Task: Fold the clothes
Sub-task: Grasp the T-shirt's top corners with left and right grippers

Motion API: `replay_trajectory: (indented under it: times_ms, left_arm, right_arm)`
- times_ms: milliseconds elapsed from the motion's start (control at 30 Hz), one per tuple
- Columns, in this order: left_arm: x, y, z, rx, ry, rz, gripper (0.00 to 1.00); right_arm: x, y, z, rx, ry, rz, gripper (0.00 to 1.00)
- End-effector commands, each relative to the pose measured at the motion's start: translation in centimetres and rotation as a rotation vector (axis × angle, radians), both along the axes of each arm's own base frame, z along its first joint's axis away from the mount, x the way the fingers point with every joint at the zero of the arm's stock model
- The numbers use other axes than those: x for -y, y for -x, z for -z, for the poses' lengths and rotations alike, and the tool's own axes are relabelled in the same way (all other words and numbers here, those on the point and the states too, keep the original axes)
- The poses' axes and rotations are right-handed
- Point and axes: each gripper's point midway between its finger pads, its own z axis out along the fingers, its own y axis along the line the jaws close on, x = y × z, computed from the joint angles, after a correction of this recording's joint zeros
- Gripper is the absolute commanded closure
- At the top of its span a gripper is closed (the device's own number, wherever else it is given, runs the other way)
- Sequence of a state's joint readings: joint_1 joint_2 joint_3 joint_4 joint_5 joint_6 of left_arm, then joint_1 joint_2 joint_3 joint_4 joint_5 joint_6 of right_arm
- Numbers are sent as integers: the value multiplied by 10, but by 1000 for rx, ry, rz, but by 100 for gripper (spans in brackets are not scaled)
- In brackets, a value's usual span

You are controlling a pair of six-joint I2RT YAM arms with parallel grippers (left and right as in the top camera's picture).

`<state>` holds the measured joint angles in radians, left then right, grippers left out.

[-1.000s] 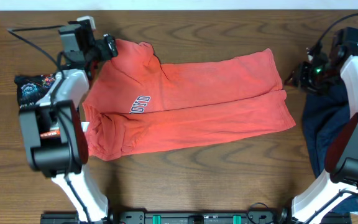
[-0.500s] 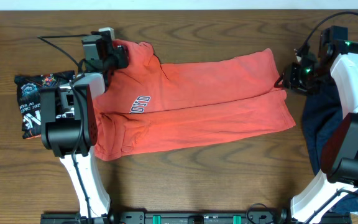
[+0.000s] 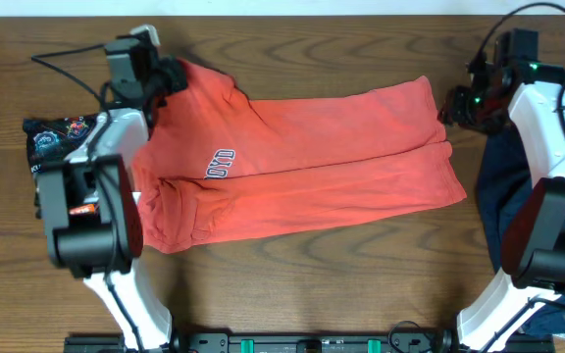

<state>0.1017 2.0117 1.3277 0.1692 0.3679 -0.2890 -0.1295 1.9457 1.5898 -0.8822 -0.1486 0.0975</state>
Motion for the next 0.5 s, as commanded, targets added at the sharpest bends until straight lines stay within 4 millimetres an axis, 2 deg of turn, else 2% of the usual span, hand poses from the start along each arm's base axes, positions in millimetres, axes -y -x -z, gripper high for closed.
replay_trajectory:
  times_ms: [0, 233, 467]
  left_arm:
    - [11, 9, -12, -31, 50, 26, 94]
    - [18, 51, 32, -291, 83, 29, 94]
    - [21, 82, 53, -451, 99, 25, 94]
  right_arm:
    - [4, -18, -1, 51, 79, 12, 43]
    - [10, -60, 34, 128, 125, 58, 37]
    - [7, -96, 71, 214, 104, 86, 37]
